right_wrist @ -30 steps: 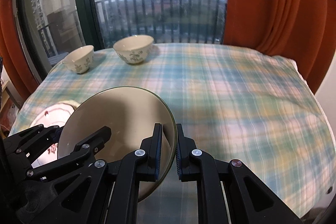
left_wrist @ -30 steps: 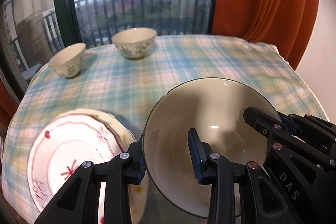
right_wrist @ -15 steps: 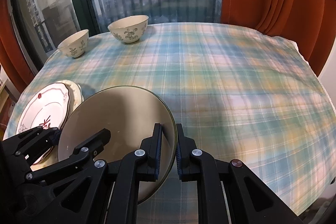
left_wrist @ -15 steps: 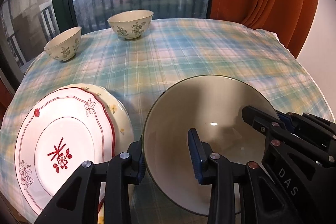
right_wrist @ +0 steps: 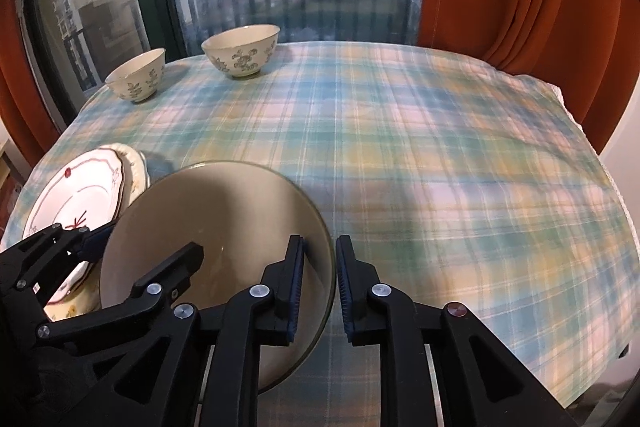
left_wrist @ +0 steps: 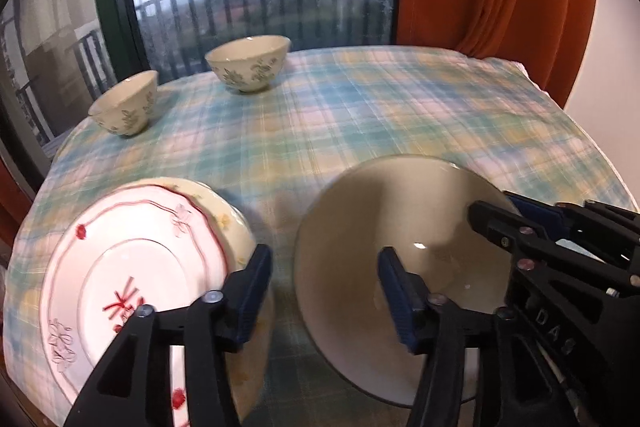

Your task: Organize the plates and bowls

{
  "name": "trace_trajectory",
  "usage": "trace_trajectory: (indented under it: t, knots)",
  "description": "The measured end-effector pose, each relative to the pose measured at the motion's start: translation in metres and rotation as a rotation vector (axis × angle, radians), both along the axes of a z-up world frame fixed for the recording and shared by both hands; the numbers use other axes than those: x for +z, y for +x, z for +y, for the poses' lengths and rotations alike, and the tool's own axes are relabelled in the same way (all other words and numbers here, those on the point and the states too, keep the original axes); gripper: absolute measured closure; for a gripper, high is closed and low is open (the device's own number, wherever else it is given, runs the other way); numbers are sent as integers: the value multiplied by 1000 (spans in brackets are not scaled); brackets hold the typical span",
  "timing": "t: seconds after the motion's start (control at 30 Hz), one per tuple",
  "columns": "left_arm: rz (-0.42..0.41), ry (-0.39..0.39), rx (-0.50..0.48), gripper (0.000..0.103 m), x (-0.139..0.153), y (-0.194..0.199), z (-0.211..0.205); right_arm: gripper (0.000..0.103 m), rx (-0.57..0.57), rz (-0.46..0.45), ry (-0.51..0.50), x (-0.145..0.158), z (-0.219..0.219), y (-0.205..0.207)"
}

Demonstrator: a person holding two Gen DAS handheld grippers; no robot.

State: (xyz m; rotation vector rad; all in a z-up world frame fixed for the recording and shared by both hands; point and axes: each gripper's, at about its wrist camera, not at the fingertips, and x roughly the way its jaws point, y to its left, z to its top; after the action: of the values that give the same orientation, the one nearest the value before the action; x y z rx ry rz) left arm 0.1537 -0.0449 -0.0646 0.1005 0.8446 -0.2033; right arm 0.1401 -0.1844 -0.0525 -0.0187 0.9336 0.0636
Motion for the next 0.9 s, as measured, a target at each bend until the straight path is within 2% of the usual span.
trace_trajectory:
  t: [0.1, 0.17, 0.27, 0.63, 0.9]
  knots:
    - [-15, -42, 3, 28, 5, 3, 9, 70, -14, -4, 6, 5, -4, 2]
    - [-17, -47, 27, 22, 8, 7, 15, 53, -32, -20, 2, 10, -7, 4]
    - [-20, -50, 32, 18, 14, 12, 23, 41, -52, -45, 12, 15, -11, 7]
    - [-71, -50, 118, 12, 46, 33, 63, 25, 13, -87, 42, 38, 15, 37]
    - [-111, -48, 163, 9, 75, 58, 90, 24, 36, -100, 61, 67, 40, 70]
